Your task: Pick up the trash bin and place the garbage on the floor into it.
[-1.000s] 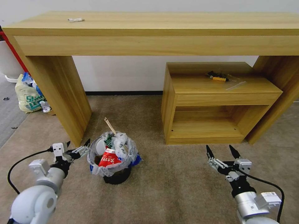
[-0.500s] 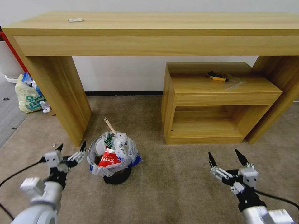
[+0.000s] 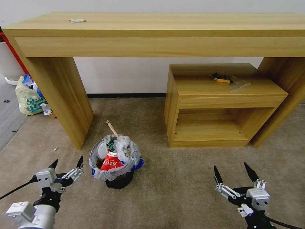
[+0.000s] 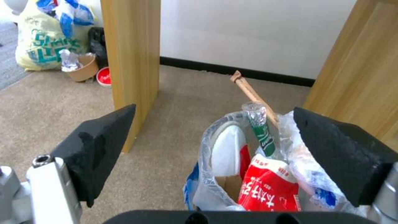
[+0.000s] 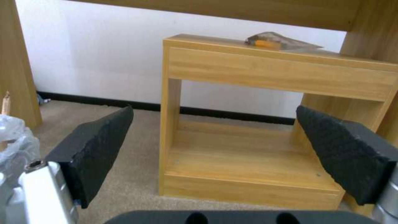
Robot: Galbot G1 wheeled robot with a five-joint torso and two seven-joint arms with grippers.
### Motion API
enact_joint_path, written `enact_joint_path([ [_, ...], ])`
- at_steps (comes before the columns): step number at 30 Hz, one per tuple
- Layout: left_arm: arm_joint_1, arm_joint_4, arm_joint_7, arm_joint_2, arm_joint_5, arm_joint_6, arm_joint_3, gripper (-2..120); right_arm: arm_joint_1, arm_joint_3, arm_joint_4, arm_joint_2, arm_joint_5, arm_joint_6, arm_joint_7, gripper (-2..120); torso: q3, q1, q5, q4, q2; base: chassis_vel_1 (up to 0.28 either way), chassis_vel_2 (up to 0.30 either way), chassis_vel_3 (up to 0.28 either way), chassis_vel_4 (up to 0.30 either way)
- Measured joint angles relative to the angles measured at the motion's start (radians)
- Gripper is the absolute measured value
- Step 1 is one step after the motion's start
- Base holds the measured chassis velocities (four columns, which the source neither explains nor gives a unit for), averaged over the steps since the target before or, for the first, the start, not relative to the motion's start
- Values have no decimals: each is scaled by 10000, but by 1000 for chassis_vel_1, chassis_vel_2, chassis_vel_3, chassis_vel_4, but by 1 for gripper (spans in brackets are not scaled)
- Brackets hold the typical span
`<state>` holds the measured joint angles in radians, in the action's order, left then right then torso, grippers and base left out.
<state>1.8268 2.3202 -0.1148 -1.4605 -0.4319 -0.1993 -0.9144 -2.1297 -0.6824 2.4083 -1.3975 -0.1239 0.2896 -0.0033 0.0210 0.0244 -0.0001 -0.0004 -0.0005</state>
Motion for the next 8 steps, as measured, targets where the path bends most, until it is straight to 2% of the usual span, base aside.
enact_joint_path([
  [8,-20,-4,24,17,-16,-17,13,100,30,1,0,5,2,-6,12,100,0,0,0,0,0,0,0,0,0],
])
